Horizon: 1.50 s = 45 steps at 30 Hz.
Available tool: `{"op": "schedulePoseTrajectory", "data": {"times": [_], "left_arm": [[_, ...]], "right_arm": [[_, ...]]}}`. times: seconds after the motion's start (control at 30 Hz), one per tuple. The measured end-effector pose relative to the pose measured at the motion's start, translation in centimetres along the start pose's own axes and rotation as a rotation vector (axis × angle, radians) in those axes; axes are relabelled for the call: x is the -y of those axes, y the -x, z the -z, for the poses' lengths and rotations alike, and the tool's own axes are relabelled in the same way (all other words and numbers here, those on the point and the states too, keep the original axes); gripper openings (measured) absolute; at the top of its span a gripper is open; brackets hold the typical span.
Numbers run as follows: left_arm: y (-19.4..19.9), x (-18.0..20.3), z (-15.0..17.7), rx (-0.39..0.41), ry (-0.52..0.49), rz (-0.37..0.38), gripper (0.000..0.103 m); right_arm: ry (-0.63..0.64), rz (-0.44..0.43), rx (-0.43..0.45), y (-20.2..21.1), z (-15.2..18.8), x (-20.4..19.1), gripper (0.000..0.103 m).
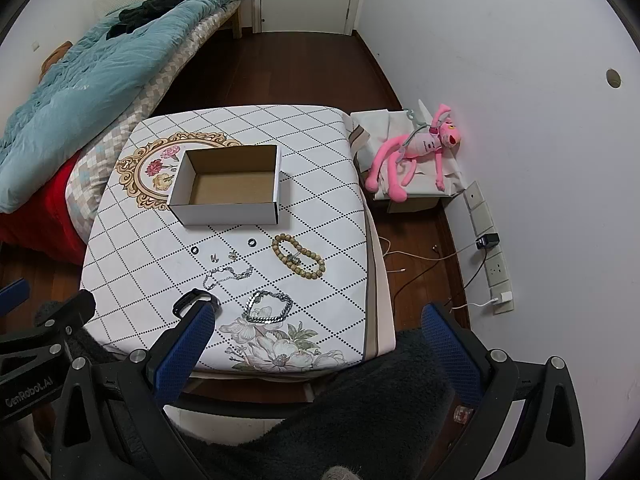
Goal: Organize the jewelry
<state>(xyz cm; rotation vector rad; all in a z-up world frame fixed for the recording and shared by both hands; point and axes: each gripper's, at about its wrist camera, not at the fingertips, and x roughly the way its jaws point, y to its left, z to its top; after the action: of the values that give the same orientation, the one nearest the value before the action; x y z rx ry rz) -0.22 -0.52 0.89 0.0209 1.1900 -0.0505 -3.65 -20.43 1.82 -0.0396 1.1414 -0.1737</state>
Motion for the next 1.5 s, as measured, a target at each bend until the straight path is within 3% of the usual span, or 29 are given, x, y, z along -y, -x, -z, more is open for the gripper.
{"op": "schedulePoseTrajectory", "data": {"times": [1.5], "left_arm": [[0.2,0.7,-0.6,0.001,-0.011,0.02,0.103]], "right_arm": [[-0.021,0.015,-0.001,0.2,-0.2,1.1,0.103]]}}
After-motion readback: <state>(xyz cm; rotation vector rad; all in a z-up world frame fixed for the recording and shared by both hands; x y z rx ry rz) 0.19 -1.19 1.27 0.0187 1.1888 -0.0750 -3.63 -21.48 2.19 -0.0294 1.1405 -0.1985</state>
